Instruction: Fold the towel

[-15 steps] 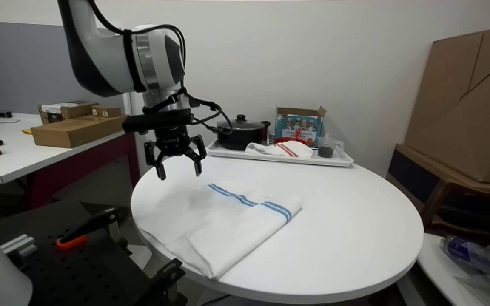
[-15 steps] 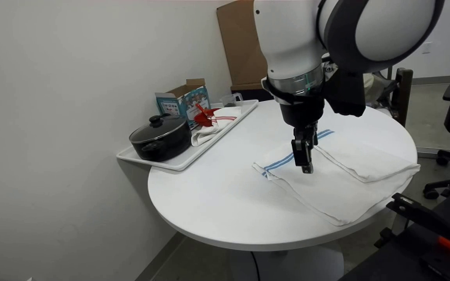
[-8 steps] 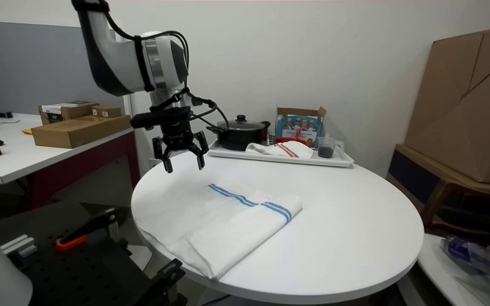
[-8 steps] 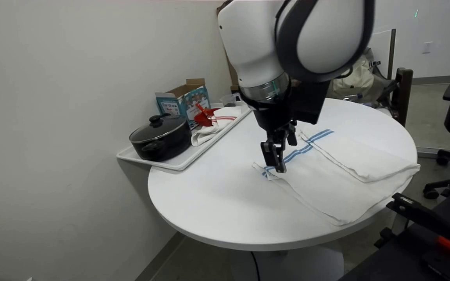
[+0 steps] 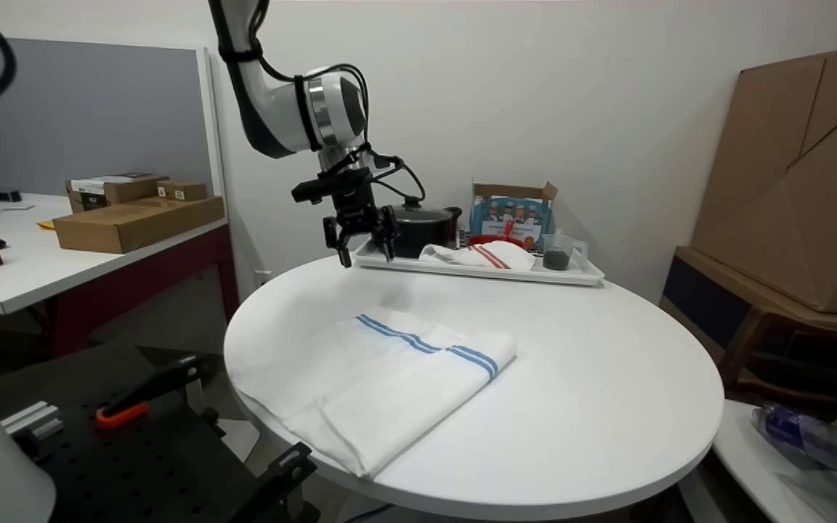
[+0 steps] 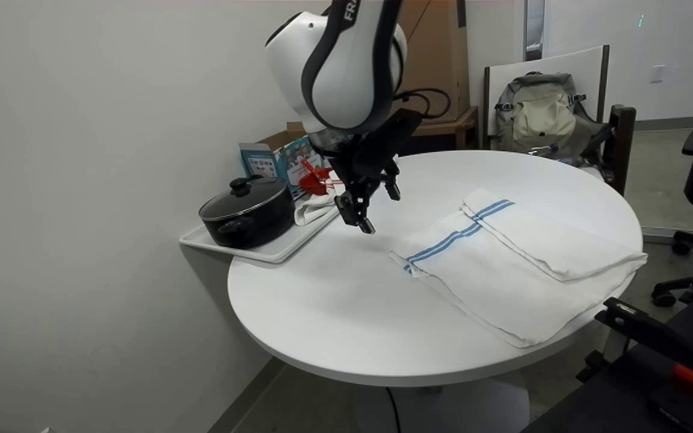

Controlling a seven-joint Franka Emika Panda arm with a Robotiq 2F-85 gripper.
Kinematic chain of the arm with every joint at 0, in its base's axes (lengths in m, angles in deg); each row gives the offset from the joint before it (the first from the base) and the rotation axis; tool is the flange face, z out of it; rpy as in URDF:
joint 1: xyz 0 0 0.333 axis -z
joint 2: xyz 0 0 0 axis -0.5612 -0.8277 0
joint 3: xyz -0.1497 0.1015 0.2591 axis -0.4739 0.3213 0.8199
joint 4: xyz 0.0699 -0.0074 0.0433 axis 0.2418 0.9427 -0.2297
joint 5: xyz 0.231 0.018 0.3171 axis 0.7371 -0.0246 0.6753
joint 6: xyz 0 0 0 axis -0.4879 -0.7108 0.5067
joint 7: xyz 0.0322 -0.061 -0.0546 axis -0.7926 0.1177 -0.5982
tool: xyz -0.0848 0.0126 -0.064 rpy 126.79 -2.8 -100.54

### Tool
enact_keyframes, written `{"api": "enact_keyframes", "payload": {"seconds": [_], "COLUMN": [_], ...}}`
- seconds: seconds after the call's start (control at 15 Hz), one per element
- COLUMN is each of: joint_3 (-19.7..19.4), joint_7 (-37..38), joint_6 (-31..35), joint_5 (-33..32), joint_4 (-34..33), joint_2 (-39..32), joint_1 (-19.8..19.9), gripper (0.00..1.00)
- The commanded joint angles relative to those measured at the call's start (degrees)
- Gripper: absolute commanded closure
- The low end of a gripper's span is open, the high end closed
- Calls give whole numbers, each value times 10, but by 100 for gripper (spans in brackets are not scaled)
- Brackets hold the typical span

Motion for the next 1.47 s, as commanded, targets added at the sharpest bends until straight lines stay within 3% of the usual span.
{"api": "enact_keyframes", "payload": {"seconds": [0.0,0.33,0.6,1.13,1.4], "joint_3": [-29,-46,-45,-45,-67], "joint_7": [1,7,1,1,51], "joint_6": [-69,-144,-194,-163,-108], "joint_5": [22,44,68,84,77], "joint_4": [-144,-263,-290,-220,-188], "joint_2": [-93,-183,-212,-163,-155], "joint_1": [-39,-64,-65,-44,-43], "gripper": [0,0,0,0,0]}}
